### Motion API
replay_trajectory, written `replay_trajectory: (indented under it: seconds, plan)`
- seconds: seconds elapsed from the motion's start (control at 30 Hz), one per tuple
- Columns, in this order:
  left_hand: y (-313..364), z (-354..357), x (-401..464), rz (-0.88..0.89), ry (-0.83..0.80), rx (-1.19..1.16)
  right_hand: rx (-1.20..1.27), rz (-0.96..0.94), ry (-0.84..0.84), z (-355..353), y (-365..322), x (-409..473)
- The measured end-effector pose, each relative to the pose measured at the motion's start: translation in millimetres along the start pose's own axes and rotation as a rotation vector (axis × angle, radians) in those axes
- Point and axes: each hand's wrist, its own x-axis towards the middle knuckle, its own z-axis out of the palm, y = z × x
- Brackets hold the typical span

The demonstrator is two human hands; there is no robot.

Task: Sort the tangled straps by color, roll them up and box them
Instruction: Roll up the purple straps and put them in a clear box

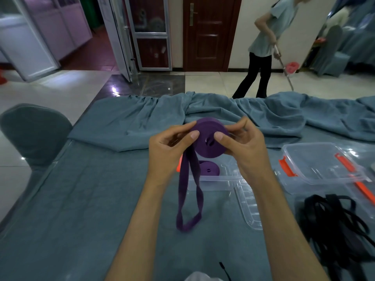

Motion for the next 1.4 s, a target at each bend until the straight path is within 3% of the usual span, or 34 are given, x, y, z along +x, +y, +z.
replay_trajectory:
  seconds: [0.13, 0.33, 0.47, 0.57, 0.67, 0.8, 1.0, 1.2, 1.4]
  plan:
    - [2.7, 5.9, -3.2, 0.058, 0.090, 0.019, -0.061, 0.013, -0.002, 0.1, -2.0, -2.8]
    - [5.9, 0.5, 1.6, -0.020, -0.032, 0.018, -0.062, -0.099, 0.050, 6.1, -1.1, -4.1]
    - [3.5, -1.3, -2.3, 0.022, 0.048, 0.054, -0.071, -0.021, -0.009, 3.7, 2.2, -4.0]
    - [-1.6, 2.7, -5.9, 0.028, 0.073, 0.066, -0.106, -0.101, 0.025, 3.9, 4.5, -1.5]
    - [-3.8, -0.6, -1.8, 0.026, 0.035, 0.044, -0.082, -0.124, 0.023, 5.3, 13.9, -3.6]
    - [-8.1, -5.5, -1.7, 0.071, -0.056, 0.115, -0.040, -0.002, 0.044, 3.0, 20.2, -6.8]
    - [-11.8, -3.7, 0.1, 0.029, -0.118, 0.057, -0.046, -0.107, 0.135, 6.6, 19.6, -4.2]
    - [-13.5, -4.7, -4.0, 0.018, -0.024, 0.069, -0.084, 0.019, 0.004, -2.7, 16.4, -1.6]
    - [-11.1, -19.8, 3.7, -0.064, -0.198, 0.139, -0.067, 0.017, 0.054, -4.6, 22.4, -2.8]
